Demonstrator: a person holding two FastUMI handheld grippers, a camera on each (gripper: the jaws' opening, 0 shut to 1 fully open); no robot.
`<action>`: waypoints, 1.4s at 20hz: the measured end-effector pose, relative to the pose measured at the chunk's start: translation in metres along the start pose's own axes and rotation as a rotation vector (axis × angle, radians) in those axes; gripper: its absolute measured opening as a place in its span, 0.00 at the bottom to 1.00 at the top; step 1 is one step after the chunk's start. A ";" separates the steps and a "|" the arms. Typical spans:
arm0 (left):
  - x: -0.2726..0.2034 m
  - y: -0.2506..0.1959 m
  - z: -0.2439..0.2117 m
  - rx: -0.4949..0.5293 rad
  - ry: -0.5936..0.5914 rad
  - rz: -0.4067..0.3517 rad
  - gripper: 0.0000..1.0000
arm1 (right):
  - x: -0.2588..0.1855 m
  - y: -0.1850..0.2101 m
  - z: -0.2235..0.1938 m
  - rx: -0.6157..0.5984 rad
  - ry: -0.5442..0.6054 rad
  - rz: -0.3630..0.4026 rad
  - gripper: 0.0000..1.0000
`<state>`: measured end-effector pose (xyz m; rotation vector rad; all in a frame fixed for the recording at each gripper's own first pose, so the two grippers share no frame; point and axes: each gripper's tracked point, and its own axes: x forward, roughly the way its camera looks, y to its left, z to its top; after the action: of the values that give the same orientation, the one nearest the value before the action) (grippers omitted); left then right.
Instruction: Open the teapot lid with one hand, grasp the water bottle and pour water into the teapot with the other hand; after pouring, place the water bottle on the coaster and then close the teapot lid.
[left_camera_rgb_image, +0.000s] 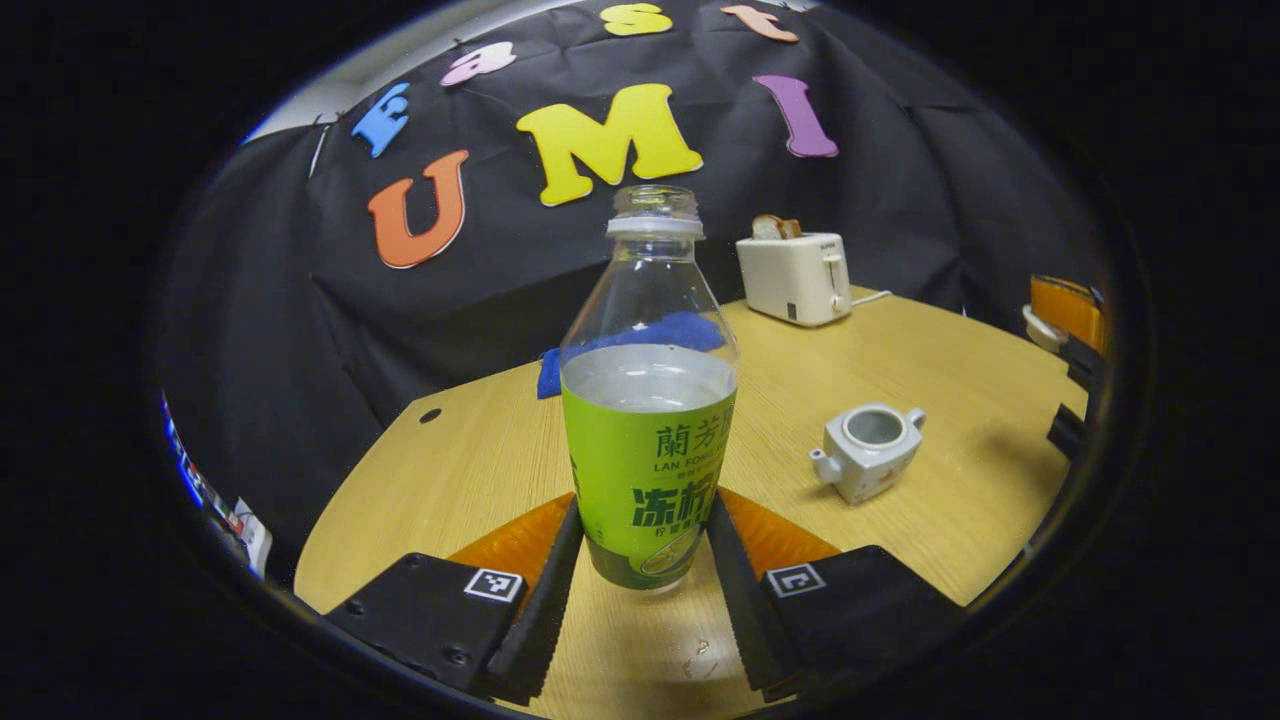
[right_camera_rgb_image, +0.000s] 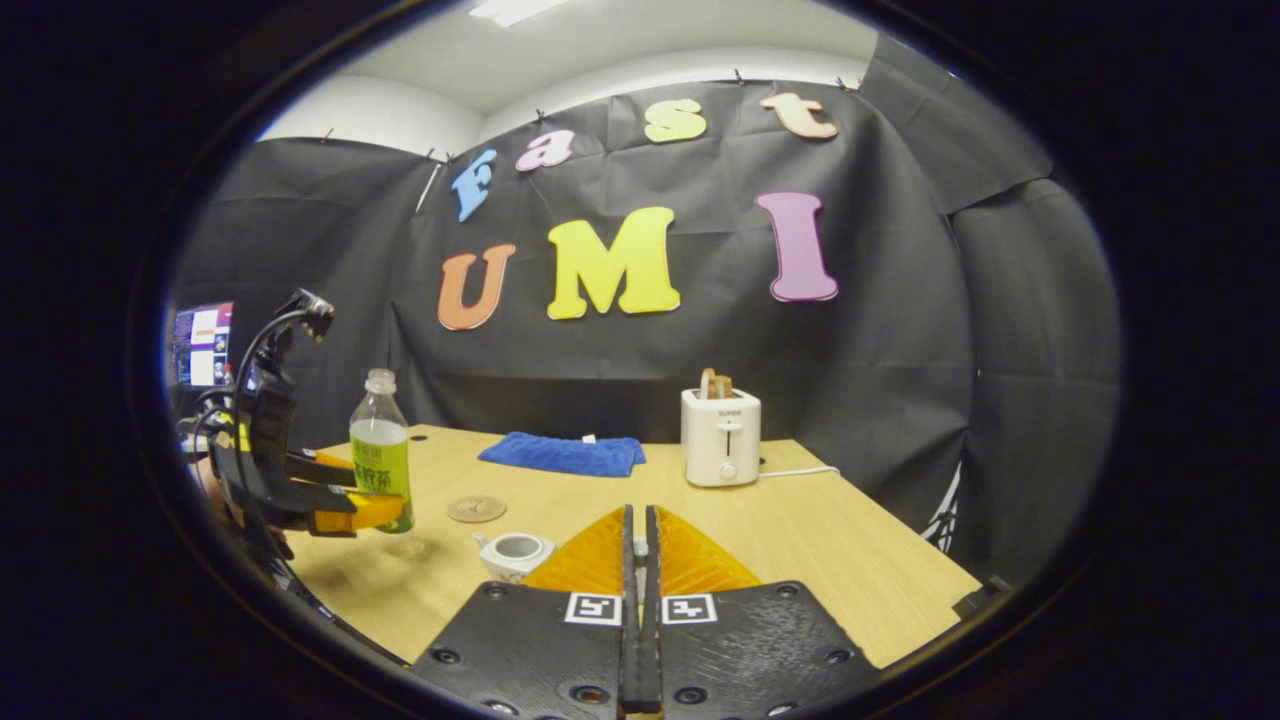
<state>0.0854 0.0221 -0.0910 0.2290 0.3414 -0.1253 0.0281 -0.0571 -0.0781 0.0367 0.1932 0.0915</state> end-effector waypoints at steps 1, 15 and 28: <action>0.003 0.001 0.008 -0.031 -0.019 -0.004 0.74 | 0.000 0.003 0.000 -0.003 0.002 0.004 0.00; 0.099 0.020 0.063 -0.216 -0.155 -0.043 0.74 | 0.033 0.003 -0.021 0.002 0.047 0.004 0.00; 0.140 0.013 0.026 -0.209 -0.049 -0.064 0.77 | 0.054 0.002 -0.046 0.012 0.104 0.010 0.00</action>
<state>0.2271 0.0167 -0.1128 0.0077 0.3107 -0.1569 0.0721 -0.0488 -0.1333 0.0452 0.2976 0.1027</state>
